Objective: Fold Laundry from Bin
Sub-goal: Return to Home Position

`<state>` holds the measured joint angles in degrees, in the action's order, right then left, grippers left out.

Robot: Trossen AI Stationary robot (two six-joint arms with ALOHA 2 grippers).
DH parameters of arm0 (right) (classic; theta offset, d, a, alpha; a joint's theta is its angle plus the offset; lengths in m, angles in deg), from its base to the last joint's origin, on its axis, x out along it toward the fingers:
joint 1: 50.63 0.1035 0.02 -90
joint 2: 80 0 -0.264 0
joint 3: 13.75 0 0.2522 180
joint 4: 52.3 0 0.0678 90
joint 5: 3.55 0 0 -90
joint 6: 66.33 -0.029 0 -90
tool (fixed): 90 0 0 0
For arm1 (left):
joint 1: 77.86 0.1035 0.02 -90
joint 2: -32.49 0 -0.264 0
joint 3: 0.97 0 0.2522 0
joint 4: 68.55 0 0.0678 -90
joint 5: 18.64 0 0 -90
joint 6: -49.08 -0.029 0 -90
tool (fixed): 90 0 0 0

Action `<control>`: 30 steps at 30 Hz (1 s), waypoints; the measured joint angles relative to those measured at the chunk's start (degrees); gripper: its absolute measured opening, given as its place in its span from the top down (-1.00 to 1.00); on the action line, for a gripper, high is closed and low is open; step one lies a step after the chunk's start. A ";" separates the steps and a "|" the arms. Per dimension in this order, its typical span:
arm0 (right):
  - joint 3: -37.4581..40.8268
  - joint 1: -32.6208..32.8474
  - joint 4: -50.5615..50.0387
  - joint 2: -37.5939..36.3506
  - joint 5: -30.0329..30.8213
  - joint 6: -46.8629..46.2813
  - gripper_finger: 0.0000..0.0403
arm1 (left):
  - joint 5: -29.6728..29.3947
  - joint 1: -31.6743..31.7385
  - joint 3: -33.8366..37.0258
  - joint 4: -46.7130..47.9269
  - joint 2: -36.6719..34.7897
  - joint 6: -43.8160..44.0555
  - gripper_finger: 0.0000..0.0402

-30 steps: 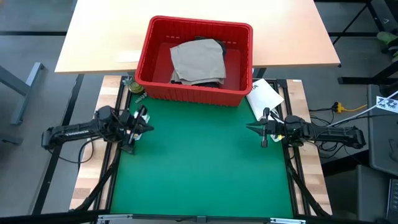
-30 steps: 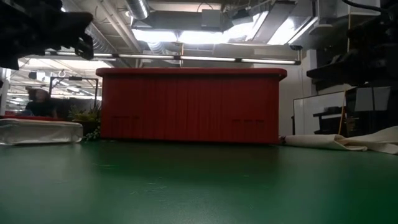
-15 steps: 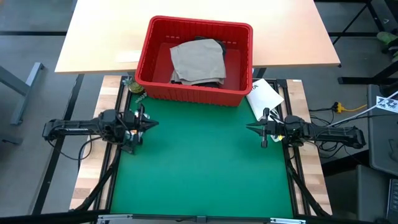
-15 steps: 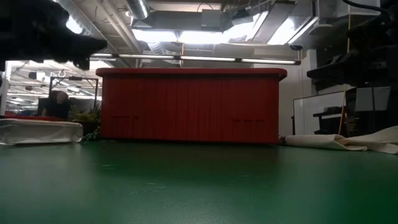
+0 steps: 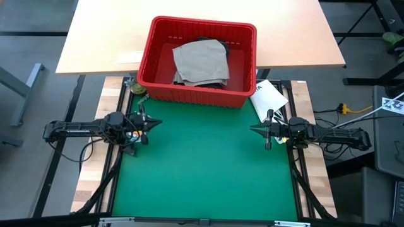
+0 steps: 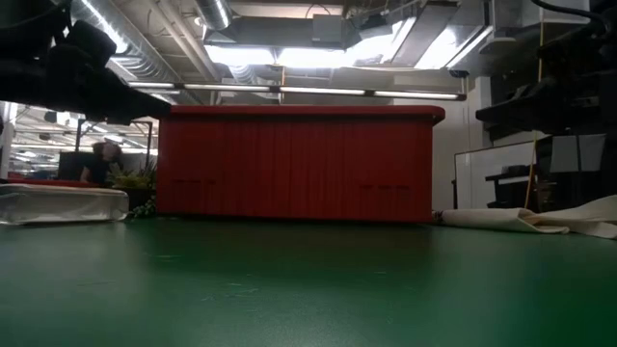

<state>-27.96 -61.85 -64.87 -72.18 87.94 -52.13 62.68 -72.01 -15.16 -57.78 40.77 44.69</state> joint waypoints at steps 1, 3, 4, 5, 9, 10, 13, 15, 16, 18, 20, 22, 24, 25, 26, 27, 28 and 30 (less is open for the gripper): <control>0.00 0.00 0.00 0.00 0.00 0.00 0.78 | 0.01 0.00 0.00 0.37 0.01 -0.48 0.99; 0.00 0.00 0.00 0.00 0.00 0.00 0.78 | 0.04 0.00 0.00 0.64 -0.01 -0.59 0.99; 0.00 0.00 0.00 0.00 0.00 0.00 0.78 | 0.06 0.00 0.00 0.64 0.01 -0.57 0.99; 0.00 -0.01 0.00 0.00 0.00 0.00 0.78 | 0.08 0.00 0.00 0.62 0.01 -0.59 0.99; 0.00 -0.02 0.00 0.00 0.00 0.01 0.78 | 0.14 0.00 0.00 0.62 0.01 -0.61 0.99; 0.00 -0.02 0.00 0.00 0.00 0.02 0.78 | 0.14 0.00 0.00 0.62 0.01 -0.61 0.99; 0.00 -0.04 -0.02 0.00 0.00 0.02 0.78 | 0.17 0.00 0.00 0.62 0.01 -0.61 0.99; 0.00 -0.02 -0.02 0.00 0.00 0.02 0.78 | 0.17 0.00 0.00 0.62 0.01 -0.61 0.99; 0.00 -0.02 -0.02 0.00 0.00 0.02 0.78 | 0.17 0.00 0.00 0.62 0.01 -0.61 0.99; 0.00 -0.02 -0.02 -0.14 0.00 0.02 0.78 | 0.17 0.00 0.00 0.62 0.01 -0.61 0.99; 0.00 -0.02 -0.04 -0.83 0.00 0.02 0.78 | 0.19 0.00 0.00 0.62 0.01 -0.61 0.99; 0.00 -0.02 -0.02 -2.13 0.00 0.04 0.78 | 0.18 0.00 0.00 0.62 -0.16 -0.61 0.99; 0.00 -0.02 -0.04 -4.15 0.00 0.04 0.78 | 0.19 0.00 0.00 0.57 -0.28 -0.61 0.99; 0.00 -0.02 -0.03 -5.41 0.00 0.04 0.78 | 0.19 -0.02 0.00 0.72 -0.40 -0.61 0.99; 0.01 -0.02 -0.03 -6.80 0.00 0.04 0.78 | 0.19 -0.02 0.00 0.81 -0.61 -0.61 0.99; 0.02 -0.02 0.04 -7.77 0.01 0.04 0.78 | 0.19 -0.02 0.00 0.83 -0.93 -0.61 0.99; 0.04 -0.02 0.44 -7.74 0.03 0.04 0.78 | 0.17 -0.02 0.00 0.83 -1.29 -0.61 0.99; 0.11 -0.02 1.76 -7.63 0.45 0.05 0.78 | 0.19 -0.02 0.00 0.83 -2.26 -0.61 0.99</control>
<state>-27.85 -61.87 -63.12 -79.81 88.40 -52.08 62.87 -72.04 -15.16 -56.95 38.52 44.08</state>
